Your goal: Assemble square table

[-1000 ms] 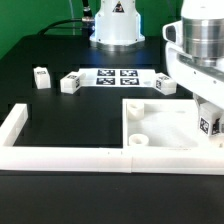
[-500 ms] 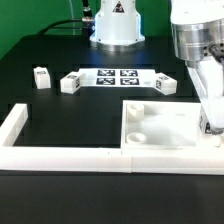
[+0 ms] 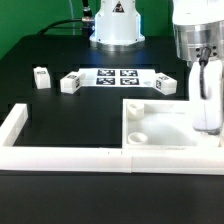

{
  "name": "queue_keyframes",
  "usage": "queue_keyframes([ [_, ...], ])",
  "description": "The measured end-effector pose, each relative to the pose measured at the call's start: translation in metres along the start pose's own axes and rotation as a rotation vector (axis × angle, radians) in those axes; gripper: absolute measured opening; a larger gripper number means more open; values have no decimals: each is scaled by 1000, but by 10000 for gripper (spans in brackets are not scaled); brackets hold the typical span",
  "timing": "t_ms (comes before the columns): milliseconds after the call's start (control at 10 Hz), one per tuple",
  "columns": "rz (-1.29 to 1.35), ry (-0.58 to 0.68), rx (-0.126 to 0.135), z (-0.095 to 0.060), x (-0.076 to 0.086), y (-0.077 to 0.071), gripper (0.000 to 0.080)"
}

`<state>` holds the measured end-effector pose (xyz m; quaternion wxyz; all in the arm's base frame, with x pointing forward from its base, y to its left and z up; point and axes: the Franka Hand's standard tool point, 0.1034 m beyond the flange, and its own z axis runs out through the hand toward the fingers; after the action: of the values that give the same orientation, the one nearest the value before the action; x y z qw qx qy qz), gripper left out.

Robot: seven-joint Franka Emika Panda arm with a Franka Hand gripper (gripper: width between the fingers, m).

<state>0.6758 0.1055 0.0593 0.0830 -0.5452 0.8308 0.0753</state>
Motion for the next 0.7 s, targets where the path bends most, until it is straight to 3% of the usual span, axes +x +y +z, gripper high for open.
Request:
queue_keyframes([
  [100, 37, 0, 6, 0, 2, -1, 288],
  [200, 117, 1, 30, -1, 6, -4, 288],
  [700, 119, 27, 62, -1, 2, -3, 288],
])
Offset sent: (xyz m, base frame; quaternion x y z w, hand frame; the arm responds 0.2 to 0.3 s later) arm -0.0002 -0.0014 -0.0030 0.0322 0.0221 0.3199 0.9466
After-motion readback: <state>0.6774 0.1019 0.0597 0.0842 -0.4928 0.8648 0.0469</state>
